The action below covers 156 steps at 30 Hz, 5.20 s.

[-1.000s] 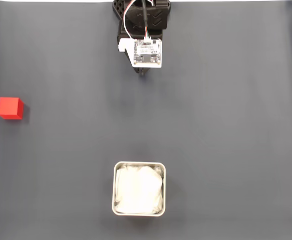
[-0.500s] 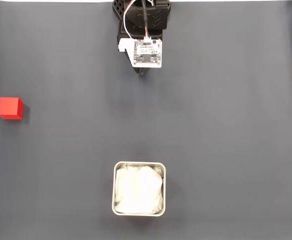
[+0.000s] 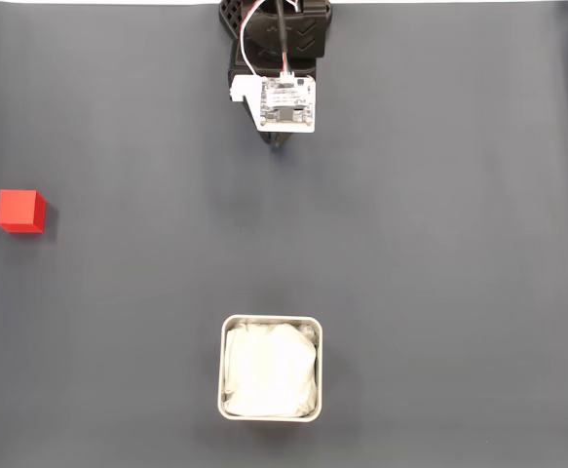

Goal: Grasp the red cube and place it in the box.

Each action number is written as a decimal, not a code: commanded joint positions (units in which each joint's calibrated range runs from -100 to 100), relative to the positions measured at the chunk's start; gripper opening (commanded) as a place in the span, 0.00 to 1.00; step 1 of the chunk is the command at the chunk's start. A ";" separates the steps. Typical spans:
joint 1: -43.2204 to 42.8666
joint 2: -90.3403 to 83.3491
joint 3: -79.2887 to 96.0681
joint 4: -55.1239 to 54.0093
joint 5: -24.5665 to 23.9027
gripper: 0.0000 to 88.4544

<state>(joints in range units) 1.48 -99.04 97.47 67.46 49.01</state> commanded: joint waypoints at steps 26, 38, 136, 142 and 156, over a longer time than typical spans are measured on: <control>6.54 53.38 -80.04 1.14 1.47 0.00; 14.92 59.53 -81.14 1.23 1.61 0.00; 44.18 95.41 -81.77 -21.15 -0.24 0.29; 44.25 95.23 -78.31 -24.43 0.29 0.30; 45.04 96.10 -71.01 -32.05 1.22 0.32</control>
<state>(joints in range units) 45.92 -2.74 26.31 37.63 49.69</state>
